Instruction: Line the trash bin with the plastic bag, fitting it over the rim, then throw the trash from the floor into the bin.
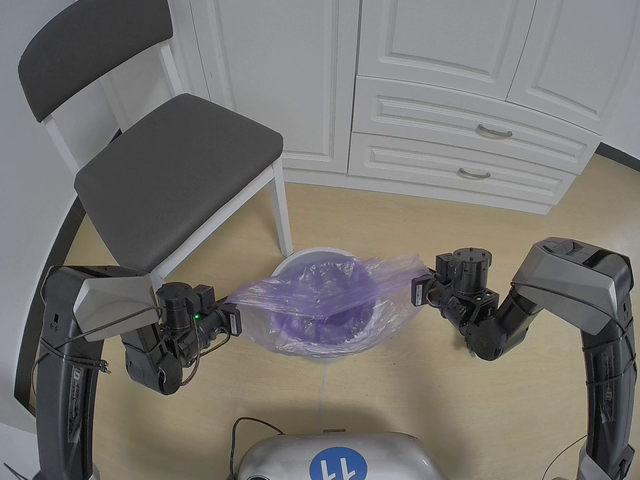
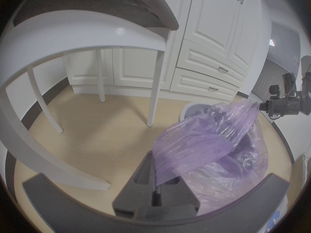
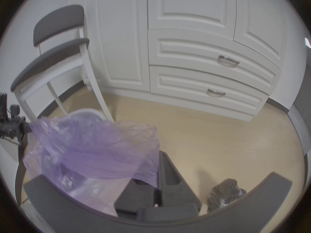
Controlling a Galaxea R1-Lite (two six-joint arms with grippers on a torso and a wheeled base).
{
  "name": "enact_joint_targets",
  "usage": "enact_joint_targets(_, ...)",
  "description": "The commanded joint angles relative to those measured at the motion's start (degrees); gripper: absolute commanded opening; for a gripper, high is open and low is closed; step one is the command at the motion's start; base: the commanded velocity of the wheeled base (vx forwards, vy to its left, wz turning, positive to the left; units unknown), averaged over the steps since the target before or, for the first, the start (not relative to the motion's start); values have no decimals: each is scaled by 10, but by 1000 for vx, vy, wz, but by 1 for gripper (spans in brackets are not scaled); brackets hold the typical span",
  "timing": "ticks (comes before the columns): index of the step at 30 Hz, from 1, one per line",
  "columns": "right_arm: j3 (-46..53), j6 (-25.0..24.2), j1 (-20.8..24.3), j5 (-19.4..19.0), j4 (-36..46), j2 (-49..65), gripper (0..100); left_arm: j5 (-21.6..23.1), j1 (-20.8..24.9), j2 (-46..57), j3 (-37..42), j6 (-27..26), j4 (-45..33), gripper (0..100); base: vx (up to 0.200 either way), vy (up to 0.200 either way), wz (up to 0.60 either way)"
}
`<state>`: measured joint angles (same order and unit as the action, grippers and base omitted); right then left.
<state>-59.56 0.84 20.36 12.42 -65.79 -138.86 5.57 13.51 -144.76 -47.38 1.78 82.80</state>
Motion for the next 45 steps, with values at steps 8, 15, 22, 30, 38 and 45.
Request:
enact_joint_targets(8, -49, -14, 7, 23, -17, -40, 0, 0, -11, 16, -4, 2, -5, 0, 0, 0, 0)
enact_joint_targets(15, 24, 13, -1, 16, 33, 11, 0, 8, -4, 28, 34, -5, -31, 0, 0, 0, 0)
enact_joint_targets(22, 59, 28, -1, 13, 76, 40, 0, 30, -8, 55, 52, -7, -77, 0, 0, 0, 0)
enact_joint_targets(30, 31, 24, 35, 20, 37, -26, 0, 4, 27, -37, 21, -21, -48, 0, 0, 0, 0)
enact_joint_targets(38, 0, 4, 42, 23, 12, -49, 0, 8, 7, -35, 19, -25, -49, 0, 0, 0, 0)
enact_joint_targets(45, -15, 0, 42, 24, 71, -68, 0, 6, 7, -57, -1, -23, -54, 0, 0, 0, 0)
